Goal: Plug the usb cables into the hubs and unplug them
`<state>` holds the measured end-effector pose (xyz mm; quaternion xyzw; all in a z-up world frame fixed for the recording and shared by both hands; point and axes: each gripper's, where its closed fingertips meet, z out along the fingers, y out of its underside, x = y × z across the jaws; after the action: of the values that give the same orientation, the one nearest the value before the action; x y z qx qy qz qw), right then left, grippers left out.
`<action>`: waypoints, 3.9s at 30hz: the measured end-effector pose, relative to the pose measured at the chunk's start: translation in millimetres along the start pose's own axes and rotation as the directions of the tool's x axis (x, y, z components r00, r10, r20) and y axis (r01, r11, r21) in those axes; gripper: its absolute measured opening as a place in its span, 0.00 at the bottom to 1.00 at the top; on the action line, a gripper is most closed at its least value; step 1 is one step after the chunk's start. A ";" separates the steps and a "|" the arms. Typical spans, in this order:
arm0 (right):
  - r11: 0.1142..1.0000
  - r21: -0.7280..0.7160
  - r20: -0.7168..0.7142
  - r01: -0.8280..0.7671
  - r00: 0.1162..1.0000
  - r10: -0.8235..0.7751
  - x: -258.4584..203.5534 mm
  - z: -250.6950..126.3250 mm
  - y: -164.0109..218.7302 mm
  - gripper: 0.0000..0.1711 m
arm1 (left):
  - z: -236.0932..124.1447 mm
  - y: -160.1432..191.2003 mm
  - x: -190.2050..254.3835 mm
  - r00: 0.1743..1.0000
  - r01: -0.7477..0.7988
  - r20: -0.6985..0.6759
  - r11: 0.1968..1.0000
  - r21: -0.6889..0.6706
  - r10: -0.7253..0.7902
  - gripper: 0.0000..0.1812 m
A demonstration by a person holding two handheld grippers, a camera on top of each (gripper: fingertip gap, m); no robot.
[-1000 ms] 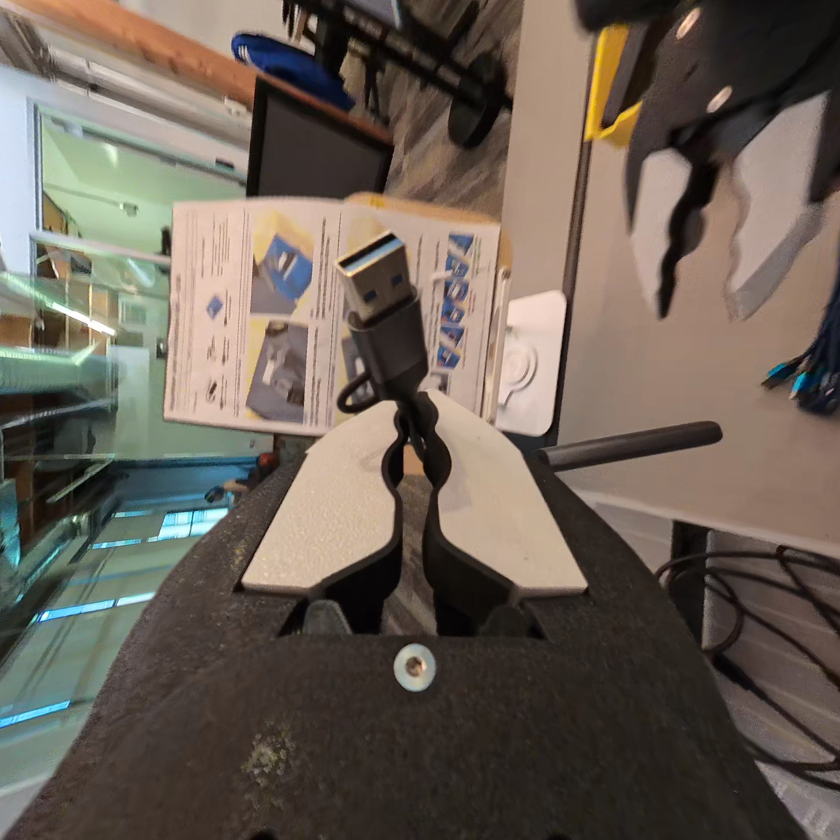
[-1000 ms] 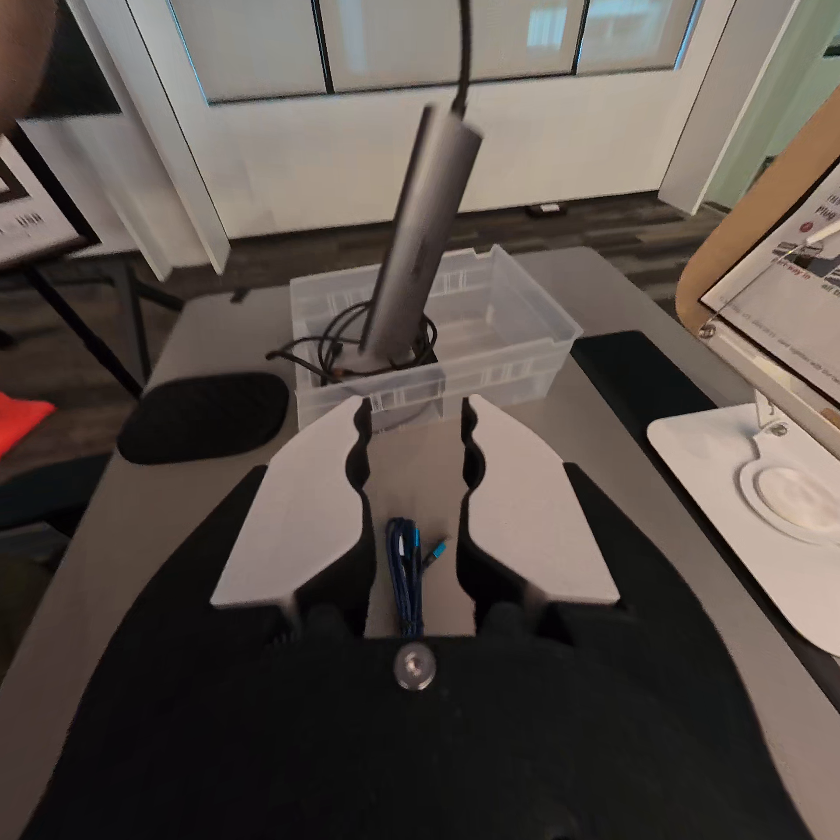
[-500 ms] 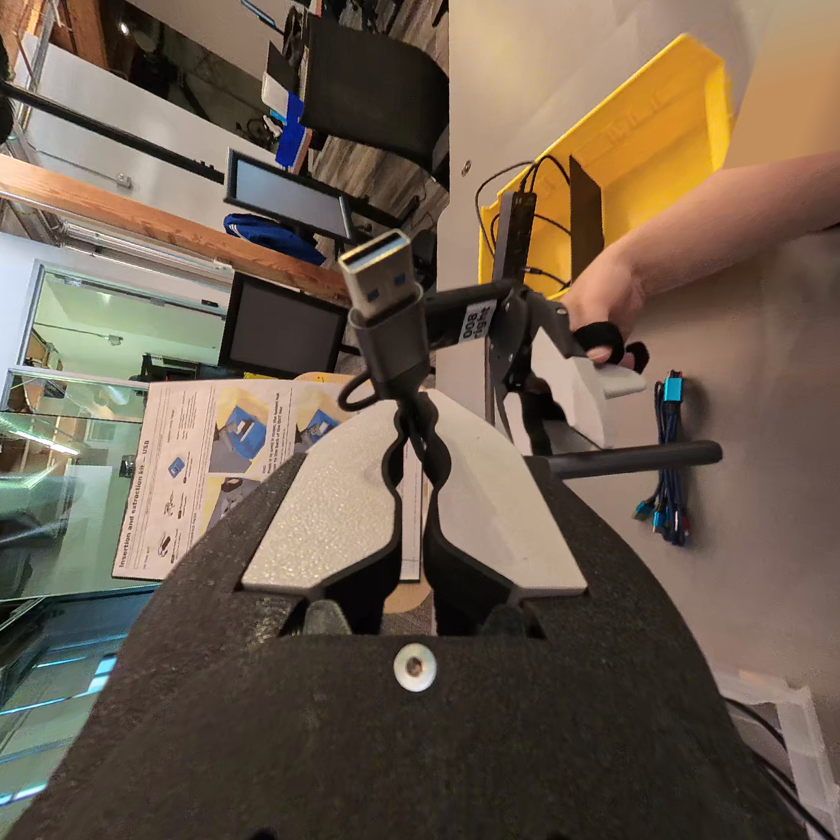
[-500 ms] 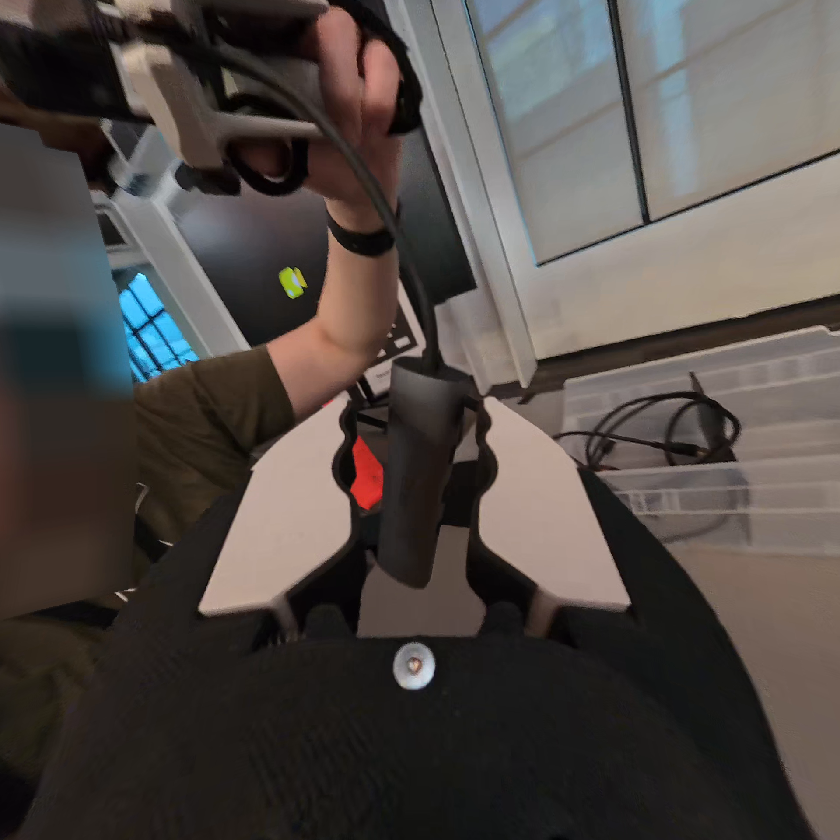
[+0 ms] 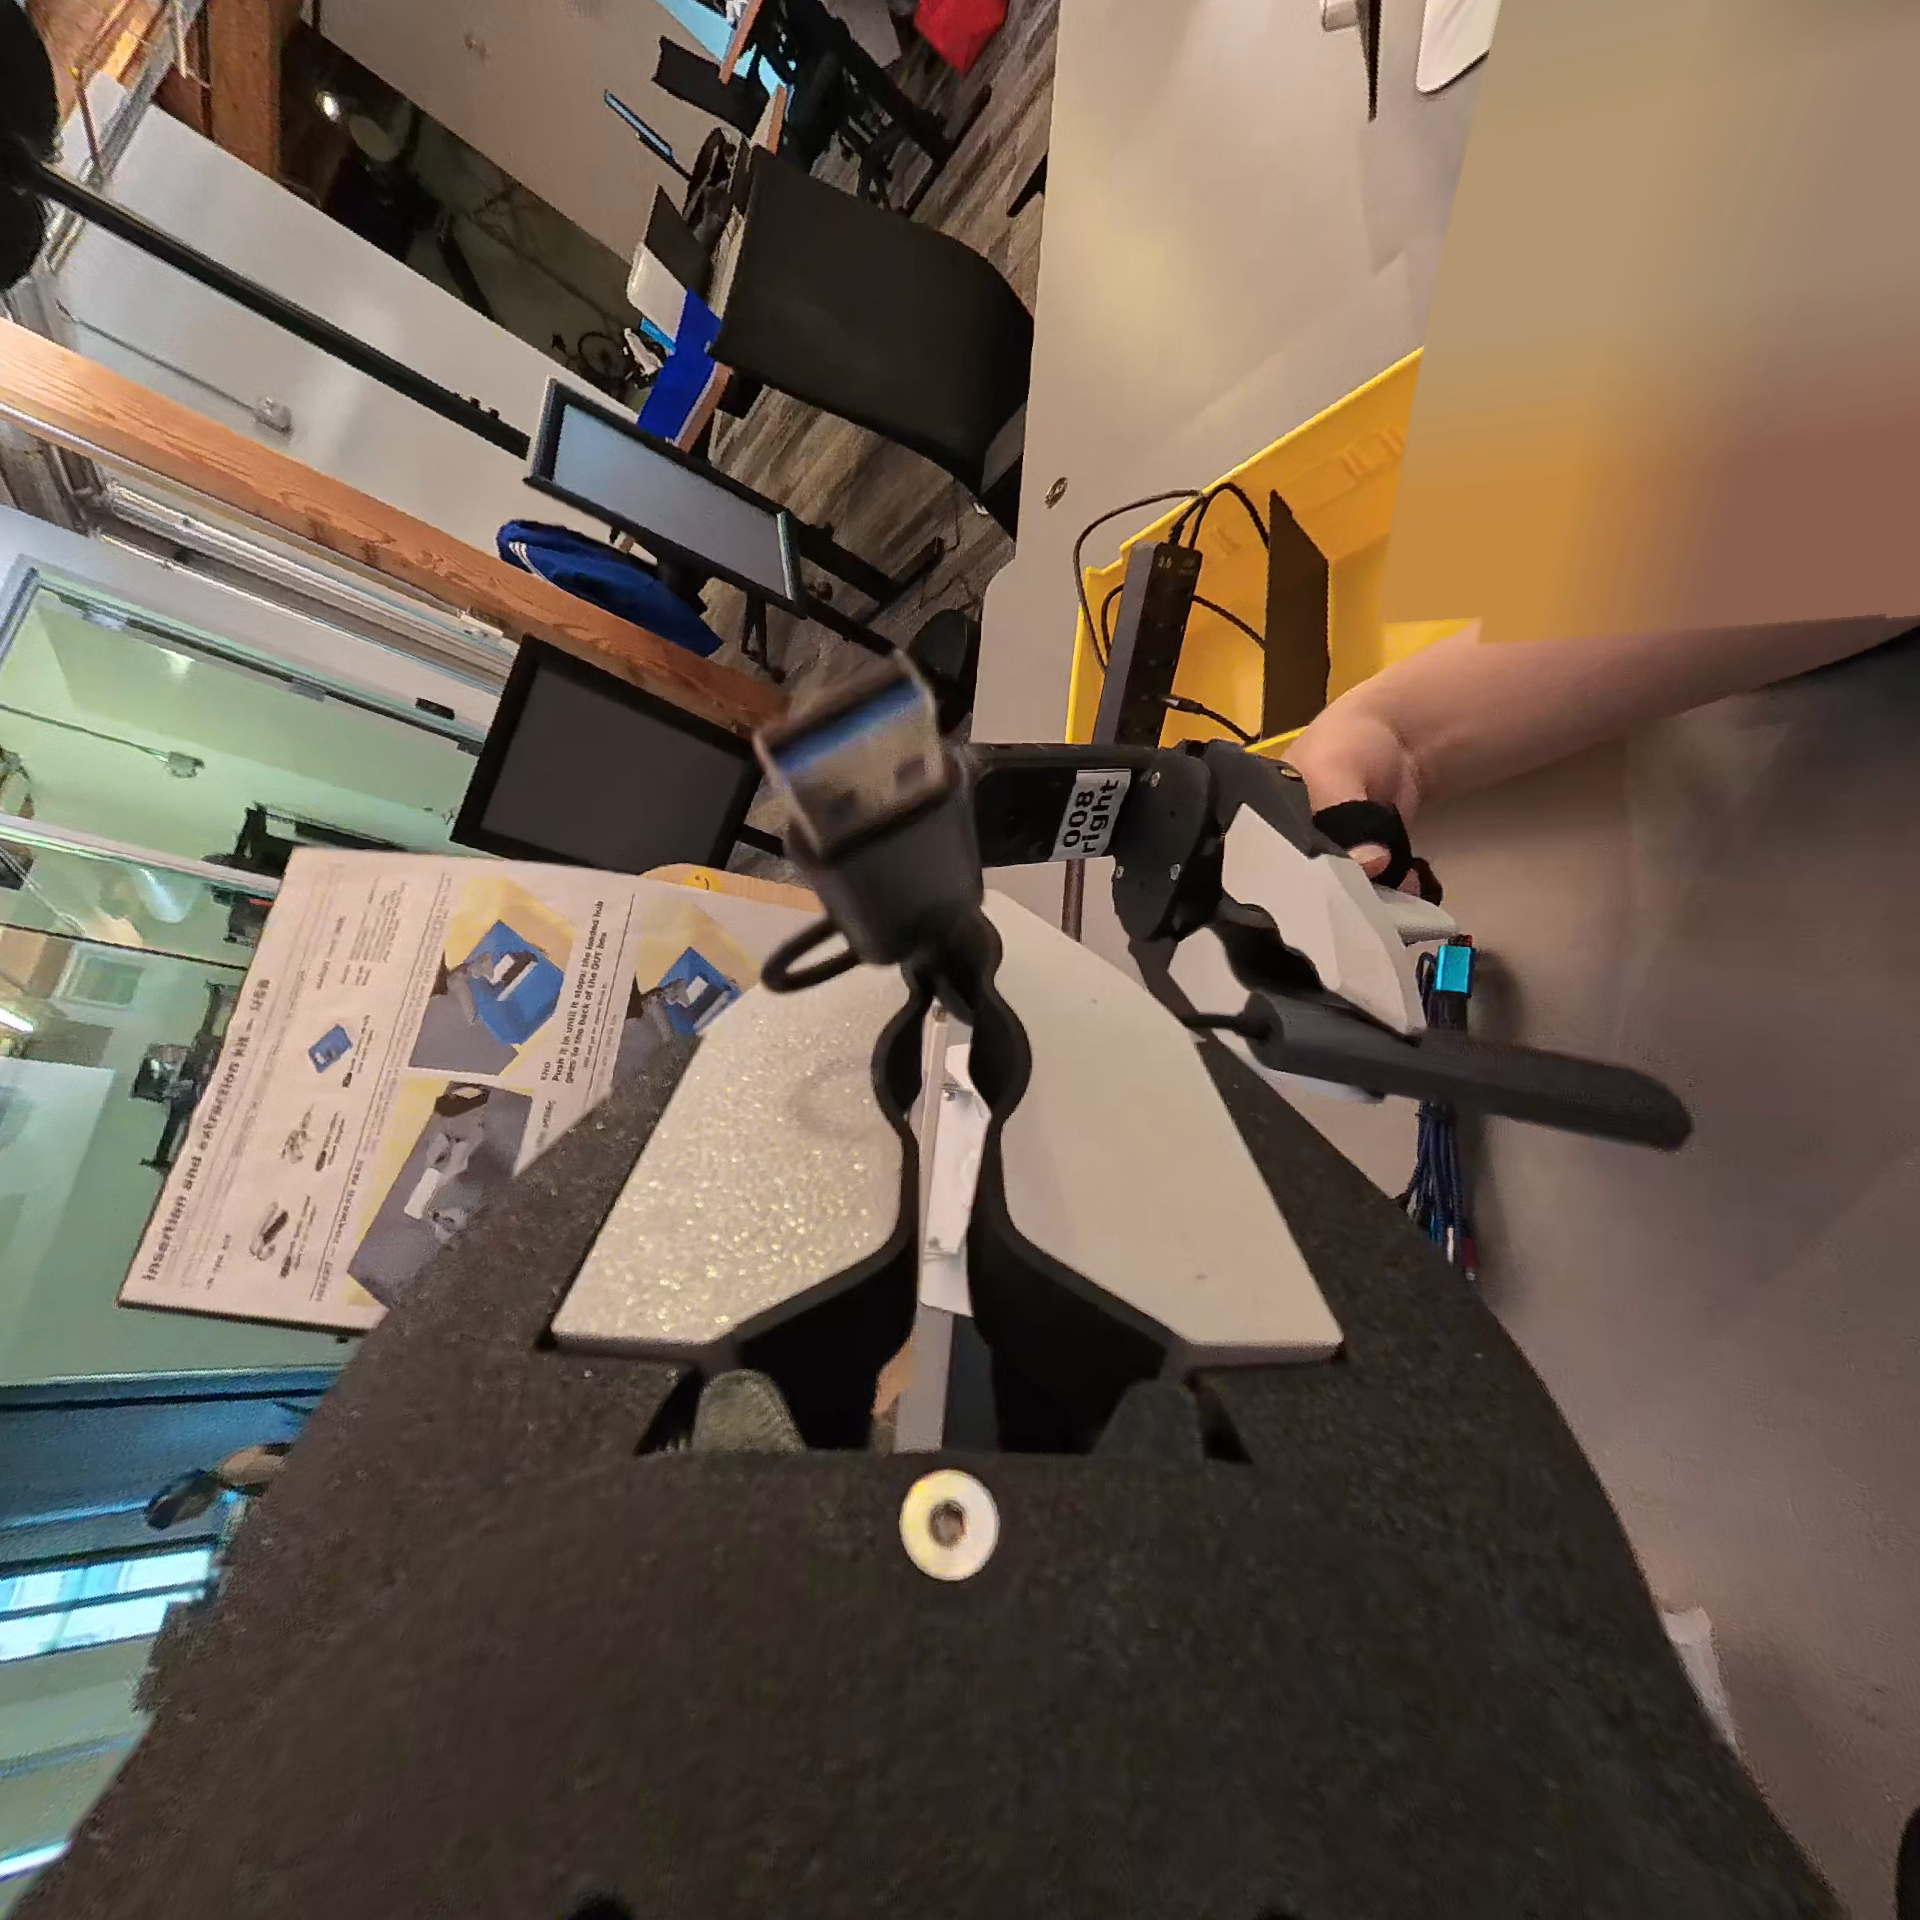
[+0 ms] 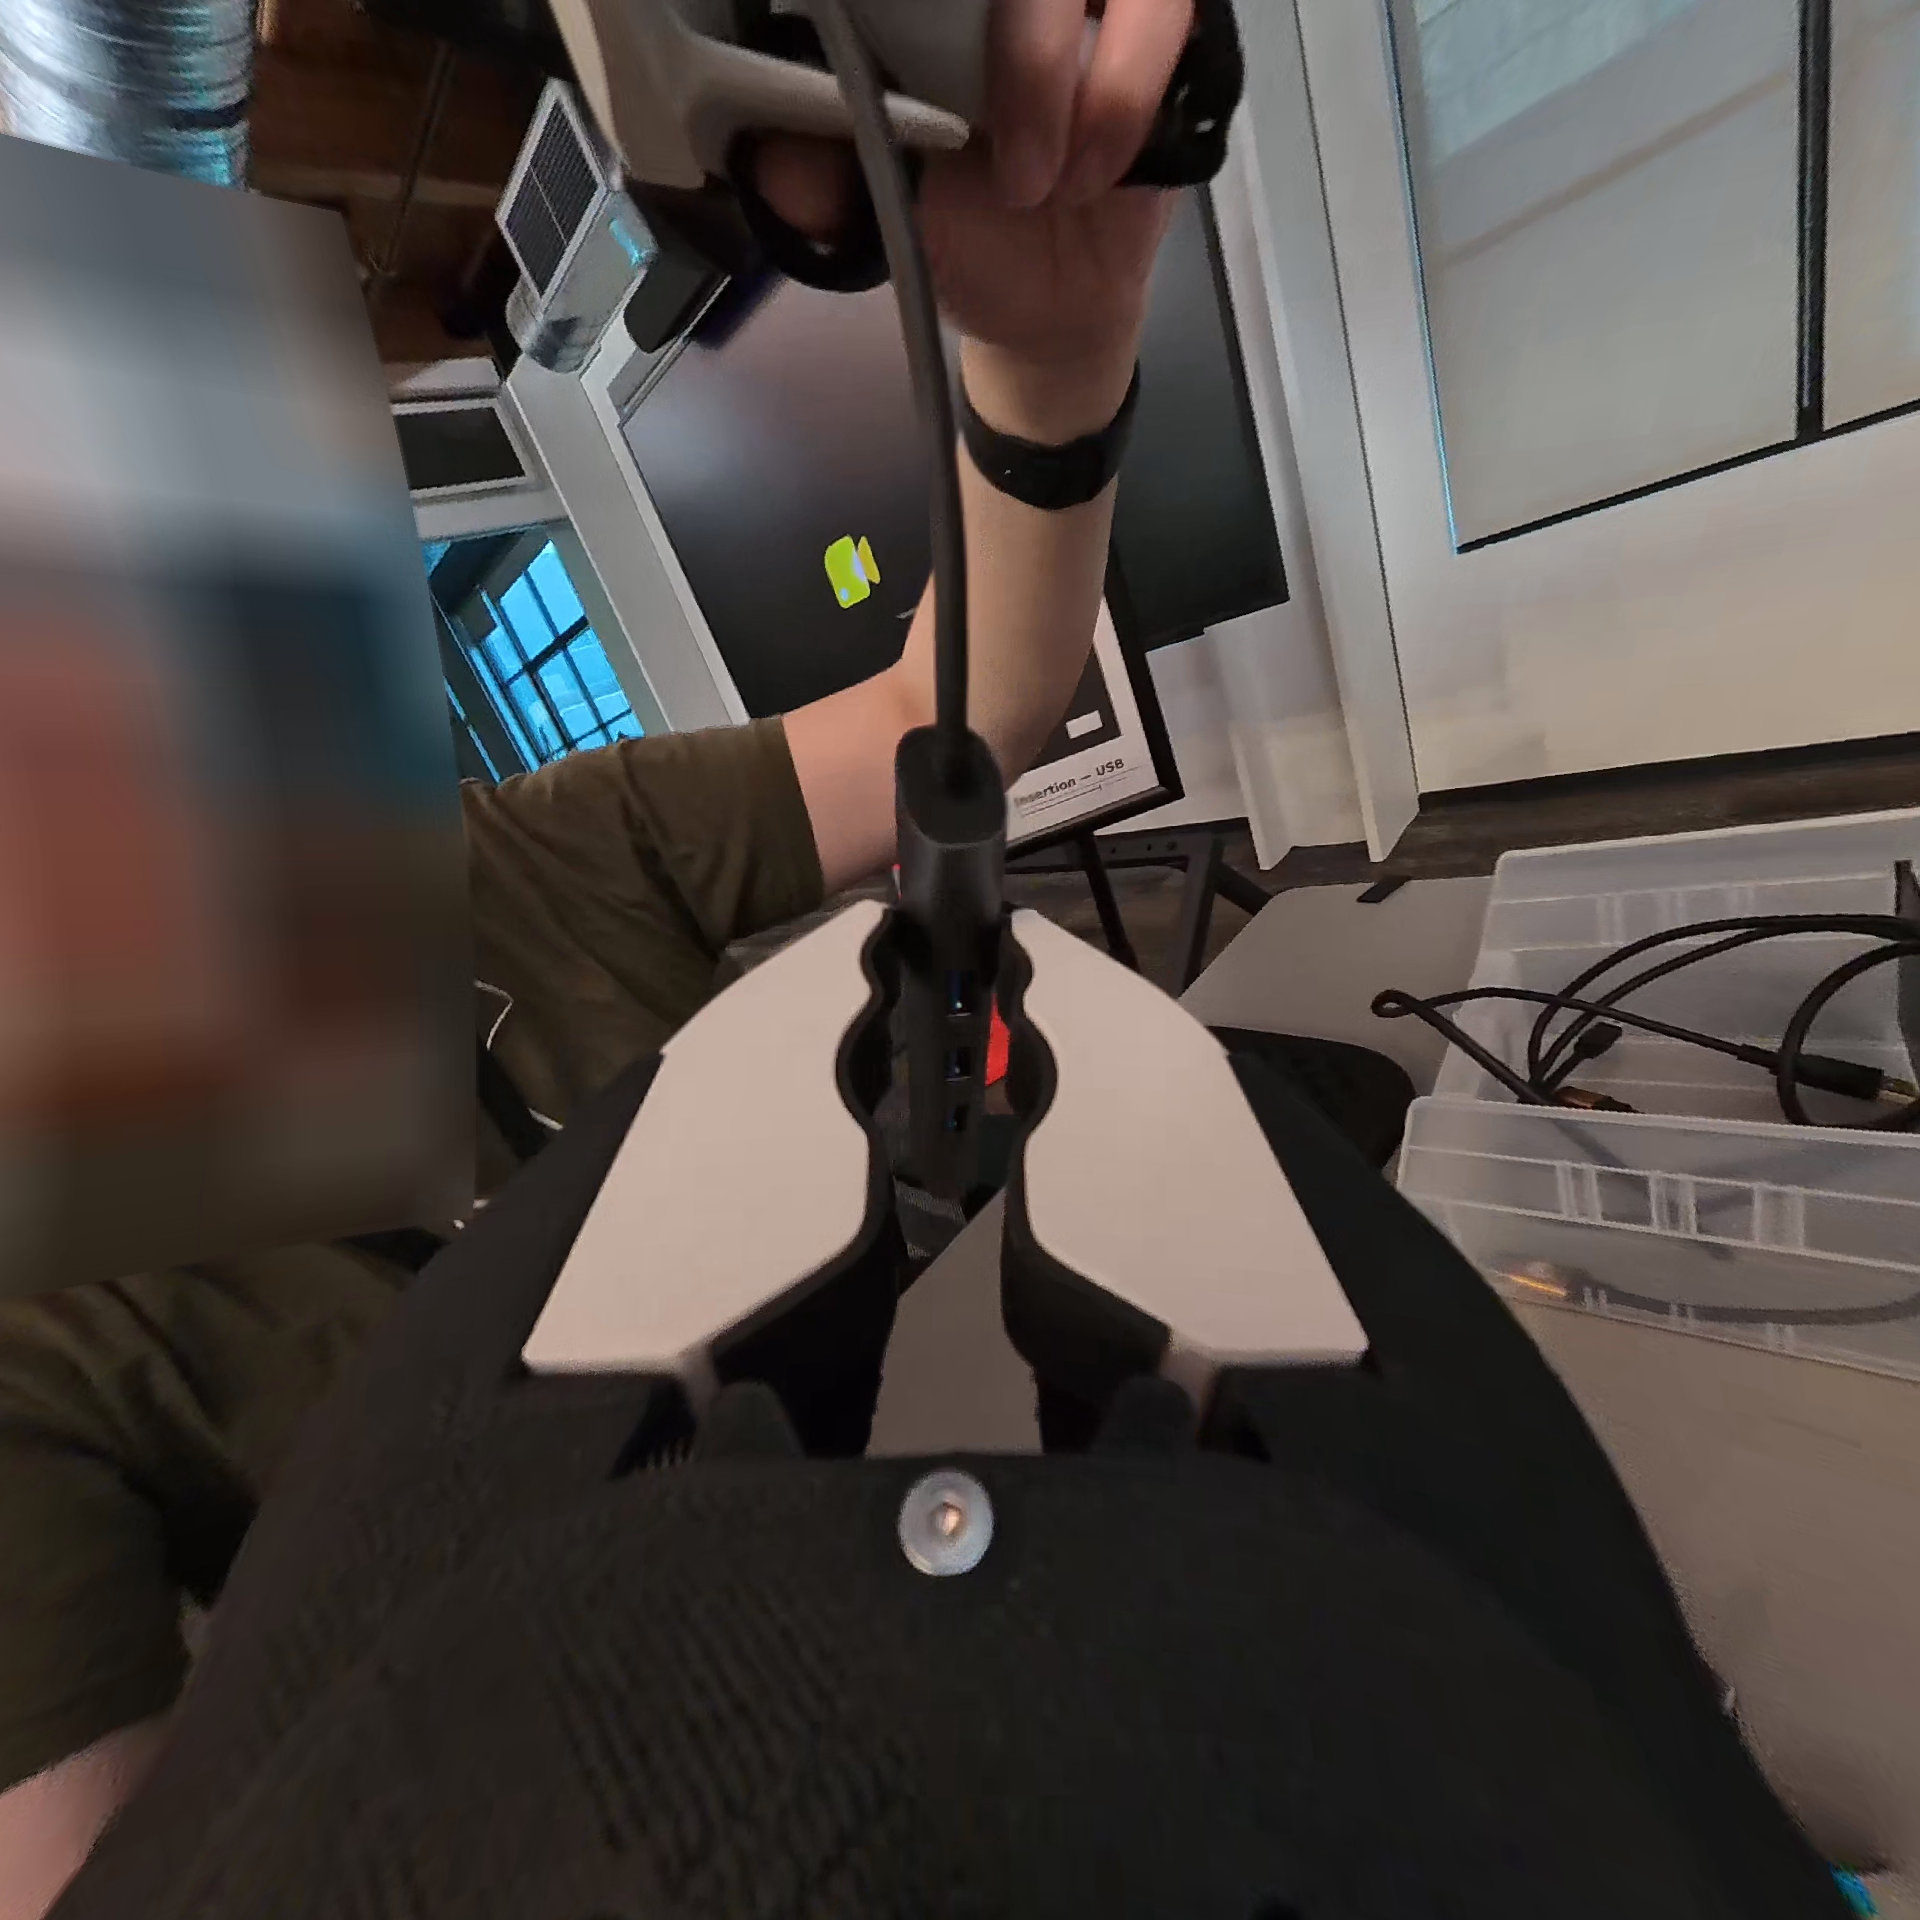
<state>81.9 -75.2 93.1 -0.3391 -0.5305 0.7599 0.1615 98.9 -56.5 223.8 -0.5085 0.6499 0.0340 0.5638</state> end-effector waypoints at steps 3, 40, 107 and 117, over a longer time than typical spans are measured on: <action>0.996 0.057 -0.029 -0.072 0.997 0.074 7.1 -1.0 -9.8 0.10 | 0.9 16.7 -13.0 0.997 0.068 0.042 0.997 -0.038 -0.066 0.03; 0.383 0.883 -0.024 -0.273 0.786 0.617 79.4 -108.9 -49.8 0.09 | 95.1 134.3 50.7 0.818 0.415 0.413 0.908 0.056 -0.400 0.32; 0.633 -0.628 -0.679 0.452 0.078 -0.730 86.1 -50.9 -27.6 0.12 | 48.1 132.7 27.2 0.161 0.937 -0.417 0.006 0.348 -0.894 0.20; 0.440 -0.785 -0.501 0.436 -0.027 -0.865 73.2 -50.0 -26.1 0.10 | 48.3 117.8 42.0 0.213 0.961 -0.502 0.086 0.264 -0.838 0.20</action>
<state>60.7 14.1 81.5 -0.3992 -0.5898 0.1415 0.6876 56.6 3.8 111.8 -0.6202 0.2315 -0.5587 0.4996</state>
